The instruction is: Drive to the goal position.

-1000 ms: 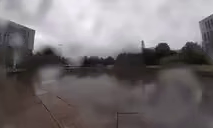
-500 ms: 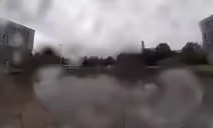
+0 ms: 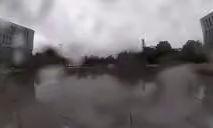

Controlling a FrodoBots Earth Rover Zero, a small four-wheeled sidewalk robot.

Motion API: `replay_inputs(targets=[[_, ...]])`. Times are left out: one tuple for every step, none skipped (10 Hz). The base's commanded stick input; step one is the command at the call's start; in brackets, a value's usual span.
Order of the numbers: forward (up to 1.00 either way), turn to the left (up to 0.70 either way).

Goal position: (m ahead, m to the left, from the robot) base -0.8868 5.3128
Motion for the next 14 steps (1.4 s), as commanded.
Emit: replay_inputs(targets=[[1.00,0.00],[1.00,0.00],[1.00,0.00],[1.00,0.00],[1.00,0.00],[1.00,0.00],[1.00,0.00],[1.00,0.00],[1.00,0.00],[1.00,0.00],[1.00,0.00],[1.00,0.00],[1.00,0.00],[1.00,0.00]])
